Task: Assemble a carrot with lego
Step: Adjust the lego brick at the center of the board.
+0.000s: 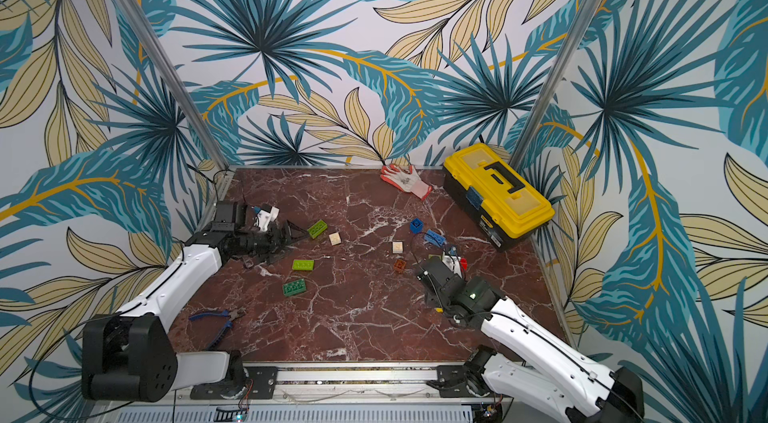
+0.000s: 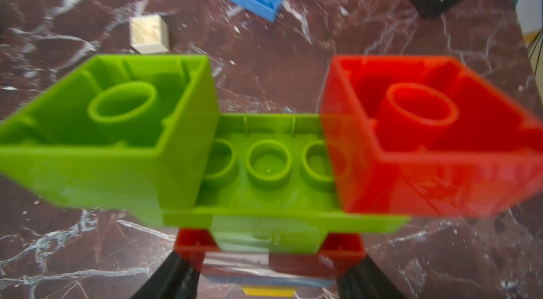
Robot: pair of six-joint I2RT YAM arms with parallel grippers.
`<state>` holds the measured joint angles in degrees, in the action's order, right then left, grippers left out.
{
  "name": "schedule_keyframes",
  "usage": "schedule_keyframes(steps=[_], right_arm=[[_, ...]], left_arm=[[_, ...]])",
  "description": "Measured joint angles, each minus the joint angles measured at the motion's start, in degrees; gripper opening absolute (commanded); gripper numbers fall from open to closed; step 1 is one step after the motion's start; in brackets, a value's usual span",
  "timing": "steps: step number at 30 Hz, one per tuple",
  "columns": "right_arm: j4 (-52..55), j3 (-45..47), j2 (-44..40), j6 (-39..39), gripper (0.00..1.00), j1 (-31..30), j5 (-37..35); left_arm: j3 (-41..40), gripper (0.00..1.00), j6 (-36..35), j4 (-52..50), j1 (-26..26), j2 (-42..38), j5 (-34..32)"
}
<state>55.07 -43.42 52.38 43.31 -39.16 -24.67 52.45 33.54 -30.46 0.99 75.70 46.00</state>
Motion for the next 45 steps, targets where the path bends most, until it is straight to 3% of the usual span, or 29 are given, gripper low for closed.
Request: schedule_keyframes(steps=[6, 18, 33, 38, 45], right_arm=[[2.01, 0.48, 4.68, -2.4, 0.49, 10.03, 9.57], [3.02, -3.74, 22.43, -12.79, 0.49, 30.23, 26.34], [1.46, -9.35, 39.63, -21.2, 0.47, 37.2, 33.53], [1.75, -9.49, 39.91, -22.47, 0.57, 37.9, 34.36], [2.54, -10.73, 40.0, -23.74, 0.93, 38.05, 33.29]], left_arm=[[-0.11, 0.99, 0.55, 0.72, 0.0, -0.74, 1.44], [-0.81, 0.99, 1.51, 2.12, -0.37, -0.92, 3.15], [-1.36, 0.99, 2.03, 2.82, -1.22, -0.92, 4.26], [-1.36, 0.99, 2.05, 2.84, -1.6, -0.92, 4.42], [-1.36, 0.99, 2.05, 2.84, -1.86, -0.92, 4.46]])
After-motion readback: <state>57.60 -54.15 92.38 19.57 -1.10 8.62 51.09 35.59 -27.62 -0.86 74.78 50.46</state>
